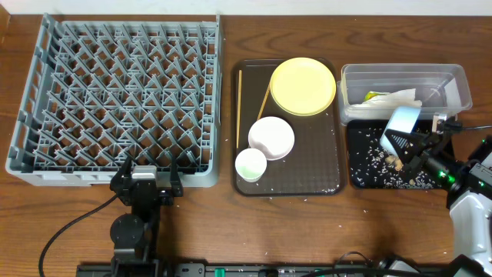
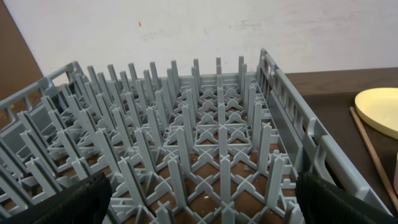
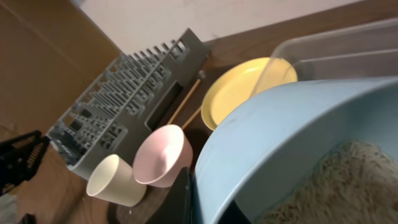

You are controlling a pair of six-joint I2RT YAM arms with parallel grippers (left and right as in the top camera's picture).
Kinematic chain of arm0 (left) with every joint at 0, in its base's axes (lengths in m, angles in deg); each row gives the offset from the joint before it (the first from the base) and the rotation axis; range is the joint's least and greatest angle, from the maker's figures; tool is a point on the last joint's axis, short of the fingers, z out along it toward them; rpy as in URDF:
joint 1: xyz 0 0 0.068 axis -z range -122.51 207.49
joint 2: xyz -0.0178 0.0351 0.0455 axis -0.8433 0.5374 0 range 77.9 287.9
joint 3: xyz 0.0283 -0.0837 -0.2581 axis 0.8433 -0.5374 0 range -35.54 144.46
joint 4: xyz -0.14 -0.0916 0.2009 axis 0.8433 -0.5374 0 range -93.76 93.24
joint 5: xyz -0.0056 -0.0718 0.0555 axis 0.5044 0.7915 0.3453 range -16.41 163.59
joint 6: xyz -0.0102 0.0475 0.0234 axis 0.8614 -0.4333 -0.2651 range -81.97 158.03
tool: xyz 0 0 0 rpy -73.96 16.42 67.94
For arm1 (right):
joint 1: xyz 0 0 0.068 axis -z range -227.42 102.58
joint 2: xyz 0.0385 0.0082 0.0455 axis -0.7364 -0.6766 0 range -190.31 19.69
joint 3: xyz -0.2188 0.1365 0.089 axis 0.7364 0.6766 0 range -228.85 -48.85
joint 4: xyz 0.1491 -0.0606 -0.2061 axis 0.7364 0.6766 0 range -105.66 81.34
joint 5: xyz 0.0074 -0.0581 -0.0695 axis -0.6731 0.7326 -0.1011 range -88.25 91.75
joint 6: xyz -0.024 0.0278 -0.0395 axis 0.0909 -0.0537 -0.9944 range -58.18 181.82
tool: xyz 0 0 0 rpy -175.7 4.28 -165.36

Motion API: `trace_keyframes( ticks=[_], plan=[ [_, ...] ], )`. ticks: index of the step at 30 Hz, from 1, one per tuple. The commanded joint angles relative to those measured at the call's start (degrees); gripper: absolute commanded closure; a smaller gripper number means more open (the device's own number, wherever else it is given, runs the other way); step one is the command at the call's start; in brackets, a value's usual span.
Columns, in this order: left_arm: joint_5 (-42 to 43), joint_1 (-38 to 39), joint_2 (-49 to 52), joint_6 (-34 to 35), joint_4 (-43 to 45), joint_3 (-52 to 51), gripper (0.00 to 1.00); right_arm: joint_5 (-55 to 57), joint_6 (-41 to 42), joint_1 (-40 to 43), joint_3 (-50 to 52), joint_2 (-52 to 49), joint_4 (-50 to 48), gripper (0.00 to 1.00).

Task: Sort waste into correct bins and load items into the dishwasher
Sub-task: 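Tilt the blue bowl with the right gripper to pour rice onto the black tray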

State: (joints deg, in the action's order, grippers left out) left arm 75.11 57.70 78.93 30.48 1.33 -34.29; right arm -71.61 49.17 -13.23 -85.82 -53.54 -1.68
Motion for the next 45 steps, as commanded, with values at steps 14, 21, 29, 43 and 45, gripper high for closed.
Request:
trace_keyframes(
  ticks=[14, 21, 29, 43, 45],
  plan=[
    [-1.05, -0.2, 0.0, -0.35, -2.12, -1.03, 0.04, -14.23, -4.17, 5.25, 0.24, -8.5, -3.04, 0.99],
    [-1.05, -0.2, 0.0, -0.35, -2.14, -1.03, 0.04, -15.93, -5.25, 6.69, 0.24, -9.68, -2.86, 0.99],
    [-1.05, -0.2, 0.0, -0.35, -2.12, -1.03, 0.04, -15.93, -6.16, 6.67, 0.26, -9.73, -2.84, 0.99],
    [-1.05, -0.2, 0.0, -0.35, -2.14, -1.03, 0.04, -15.96, -8.39, 5.14, 0.46, -9.84, -2.67, 0.99],
    [-1.05, -0.2, 0.0, -0.35, -2.12, -1.03, 0.04, -15.96, -8.39, 4.66, 0.46, -9.94, -2.23, 0.99]
  ],
)
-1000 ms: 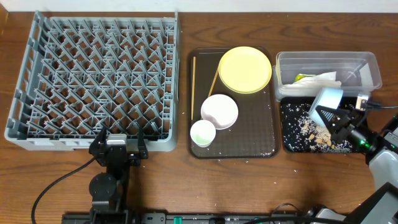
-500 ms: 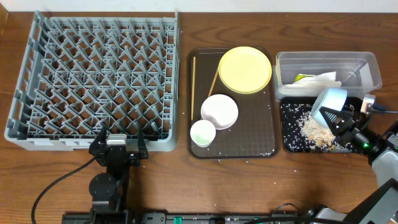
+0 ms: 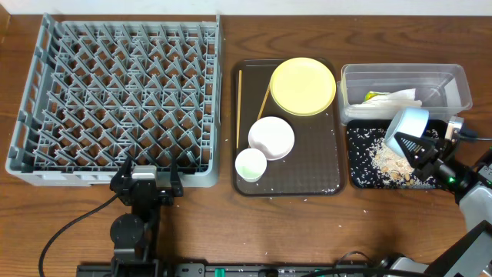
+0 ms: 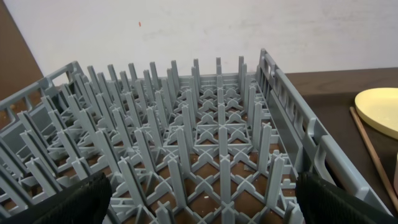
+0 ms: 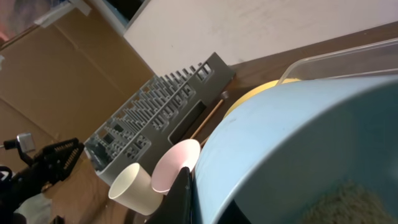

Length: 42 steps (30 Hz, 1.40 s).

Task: Sort waste into correct bins and load items into the dishwasher
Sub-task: 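Tilt the blue bowl with the right gripper to pour rice onto the black tray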

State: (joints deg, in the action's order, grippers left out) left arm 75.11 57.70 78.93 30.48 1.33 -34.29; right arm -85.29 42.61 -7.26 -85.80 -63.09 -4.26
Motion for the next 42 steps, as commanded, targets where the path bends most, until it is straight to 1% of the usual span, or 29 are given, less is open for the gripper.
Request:
trace_keyframes(
  ticks=[1, 11, 23, 29, 31, 34, 42],
  plan=[
    [-1.07, -0.2, 0.0, -0.35, -2.12, -1.03, 0.04, -2.27, -1.84, -1.42, 0.44, -0.57, 0.63, 0.99],
    [-1.07, -0.2, 0.0, -0.35, -2.14, -1.03, 0.04, -2.34, -2.4, -1.92, 0.44, -0.81, 0.59, 0.99],
    [-1.05, -0.2, 0.0, -0.35, -2.14, -1.03, 0.04, -2.27, -2.84, -7.91, 0.44, -0.81, -3.23, 0.99],
    [-1.05, -0.2, 0.0, -0.35, -2.14, -1.03, 0.04, -2.29, -0.11, -4.44, 0.44, -0.81, -4.5, 0.99],
    [-1.05, -0.2, 0.0, -0.35, -2.14, -1.03, 0.04, -2.32, 0.37, -4.5, 0.44, -0.81, -4.13, 0.99],
    [-1.05, -0.2, 0.0, -0.35, -2.12, -1.01, 0.04, -2.16, 0.31, -4.48, 0.44, -0.81, -3.65, 0.99],
    [-1.05, -0.2, 0.0, -0.35, -2.12, -1.03, 0.04, -2.25, 0.46, 0.0, 0.44, -0.81, -2.78, 0.99]
  ],
)
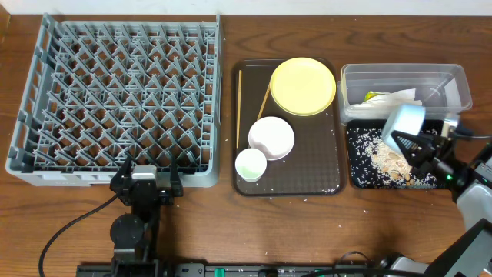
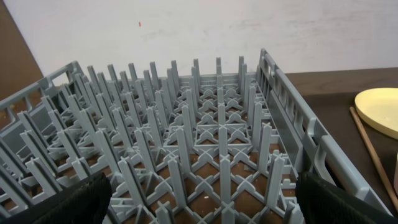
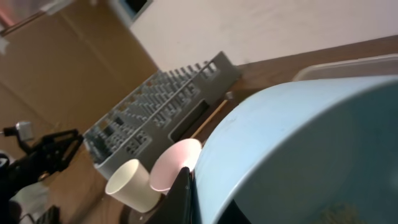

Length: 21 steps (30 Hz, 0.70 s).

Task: Sort waste into correct bins and load items into the dishwasher
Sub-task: 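Tilt the blue bowl with the right gripper to pour rice onto the black tray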

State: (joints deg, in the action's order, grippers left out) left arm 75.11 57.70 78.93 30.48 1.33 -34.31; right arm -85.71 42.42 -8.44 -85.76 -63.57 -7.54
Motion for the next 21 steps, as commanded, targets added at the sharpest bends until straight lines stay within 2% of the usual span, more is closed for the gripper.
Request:
trace_keyframes(
  ticks=[1, 6, 14, 21],
  plan=[
    [-1.05, -0.2, 0.0, -0.35, -2.14, -1.01, 0.04, -1.84, 0.79, 0.96, 0.39, -0.33, 0.79, 0.99],
    [-1.07, -0.2, 0.0, -0.35, -2.14, -1.01, 0.04, -0.55, 0.5, 0.85, 0.44, -0.33, 1.99, 0.99],
    [-1.05, -0.2, 0.0, -0.35, -2.12, -1.01, 0.04, -1.86, 0.74, 7.02, 0.44, -0.33, 2.45, 0.99],
    [-1.05, -0.2, 0.0, -0.35, -2.12, -1.01, 0.04, 0.68, 0.39, 3.65, 0.68, -0.33, 4.09, 0.99]
  ],
)
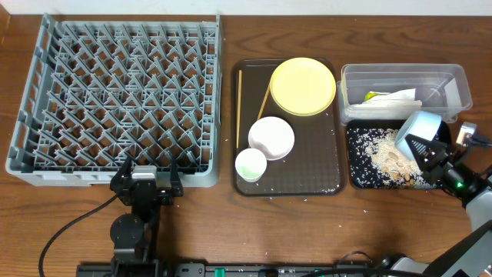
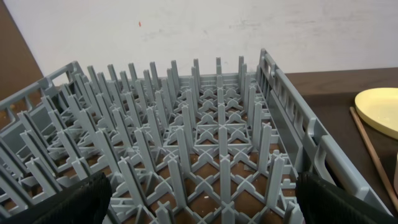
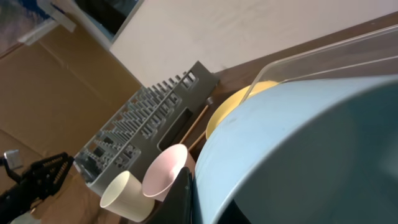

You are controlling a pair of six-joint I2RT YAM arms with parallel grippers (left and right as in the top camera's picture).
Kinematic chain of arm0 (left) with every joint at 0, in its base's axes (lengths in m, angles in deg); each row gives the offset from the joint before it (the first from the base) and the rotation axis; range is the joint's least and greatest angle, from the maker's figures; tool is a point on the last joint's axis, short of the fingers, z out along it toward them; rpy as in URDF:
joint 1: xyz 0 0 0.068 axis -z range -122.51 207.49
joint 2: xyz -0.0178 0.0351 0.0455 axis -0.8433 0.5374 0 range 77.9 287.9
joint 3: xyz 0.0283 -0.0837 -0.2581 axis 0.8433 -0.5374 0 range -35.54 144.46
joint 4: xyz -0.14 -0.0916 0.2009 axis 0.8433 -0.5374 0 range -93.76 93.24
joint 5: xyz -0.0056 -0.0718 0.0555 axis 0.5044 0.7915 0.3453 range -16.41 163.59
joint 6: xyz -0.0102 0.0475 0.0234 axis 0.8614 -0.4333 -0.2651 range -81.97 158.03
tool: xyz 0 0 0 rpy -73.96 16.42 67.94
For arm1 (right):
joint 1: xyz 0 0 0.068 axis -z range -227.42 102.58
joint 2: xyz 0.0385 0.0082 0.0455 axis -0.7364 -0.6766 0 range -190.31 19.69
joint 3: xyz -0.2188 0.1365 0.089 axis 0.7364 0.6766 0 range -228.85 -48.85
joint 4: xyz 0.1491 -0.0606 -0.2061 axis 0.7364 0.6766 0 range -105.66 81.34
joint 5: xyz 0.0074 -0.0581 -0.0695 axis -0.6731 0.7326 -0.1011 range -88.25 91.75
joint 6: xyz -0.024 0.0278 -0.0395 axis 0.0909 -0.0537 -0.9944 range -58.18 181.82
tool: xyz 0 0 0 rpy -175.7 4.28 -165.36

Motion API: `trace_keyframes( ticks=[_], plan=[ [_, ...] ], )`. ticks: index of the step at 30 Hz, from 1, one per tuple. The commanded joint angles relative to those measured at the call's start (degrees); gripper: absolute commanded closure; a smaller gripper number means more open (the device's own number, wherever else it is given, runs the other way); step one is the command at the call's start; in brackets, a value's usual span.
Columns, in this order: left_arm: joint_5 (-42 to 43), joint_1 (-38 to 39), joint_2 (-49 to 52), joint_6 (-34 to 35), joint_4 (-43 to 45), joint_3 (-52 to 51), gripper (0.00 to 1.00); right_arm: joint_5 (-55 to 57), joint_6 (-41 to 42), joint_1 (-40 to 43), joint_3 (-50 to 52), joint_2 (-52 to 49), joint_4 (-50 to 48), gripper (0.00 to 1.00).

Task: Sort waste into correct bins and load items into the dishwasher
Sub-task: 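Tilt the blue bowl with the right gripper to pour rice onto the black tray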

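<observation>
My right gripper [image 1: 430, 151] is shut on the rim of a light blue bowl [image 1: 421, 133], held tilted over the right end of the black bin [image 1: 360, 171], where a heap of rice [image 1: 388, 156] lies. In the right wrist view the blue bowl [image 3: 292, 155] fills the frame and no rice shows in it. On the dark tray [image 1: 323, 173] sit a yellow plate [image 1: 303, 85], a white bowl [image 1: 271, 138], a small cup [image 1: 250, 164] and chopsticks [image 1: 239, 108]. The grey dish rack [image 1: 119, 96] stands left. My left gripper [image 2: 199, 202] rests open before the rack.
A clear plastic bin [image 1: 404, 86] with paper and wrappers stands behind the black bin. Rice grains are scattered on the table near the tray's front edge. A black cable runs from the left arm's base along the table's front.
My right gripper has shifted the blue bowl to the right, toward the black bin's right end. Rice no longer shows inside the bowl. The left arm has not moved.
The blue bowl was held tilted over the black bin with rice still in it and only scattered grains below. A rice heap then lay in the bin and the bowl held less. Now the bowl shows no rice and hangs further right.
</observation>
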State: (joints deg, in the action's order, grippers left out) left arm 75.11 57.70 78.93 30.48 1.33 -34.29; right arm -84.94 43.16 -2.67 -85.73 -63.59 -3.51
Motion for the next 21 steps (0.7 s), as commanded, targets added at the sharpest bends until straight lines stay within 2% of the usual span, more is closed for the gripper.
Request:
trace_keyframes(
  ticks=[1, 5, 8, 12, 16, 21],
  plan=[
    [-1.05, -0.2, 0.0, -0.35, -2.12, -1.03, 0.04, -0.11, -0.92, -2.54, 0.66, -0.31, 0.07, 0.99],
    [-1.05, -0.2, 0.0, -0.35, -2.12, -1.03, 0.04, 2.4, -1.42, -2.05, 0.66, -0.31, 0.0, 0.99],
    [-1.05, -0.2, 0.0, -0.35, -2.14, -1.03, 0.04, 6.75, 2.75, 0.39, 0.66, -0.31, -0.04, 0.99],
    [-1.05, -0.2, 0.0, -0.35, -2.14, -1.03, 0.04, 6.16, 4.26, 1.33, 0.66, -0.31, 0.09, 0.99],
    [-1.05, -0.2, 0.0, -0.35, -2.14, -1.03, 0.04, -2.38, -3.17, -0.48, 0.68, -0.31, 0.0, 0.99],
    [-1.05, -0.2, 0.0, -0.35, -2.14, -1.03, 0.04, -1.51, -2.91, -1.6, 0.68, -0.31, -1.11, 0.99]
  ],
)
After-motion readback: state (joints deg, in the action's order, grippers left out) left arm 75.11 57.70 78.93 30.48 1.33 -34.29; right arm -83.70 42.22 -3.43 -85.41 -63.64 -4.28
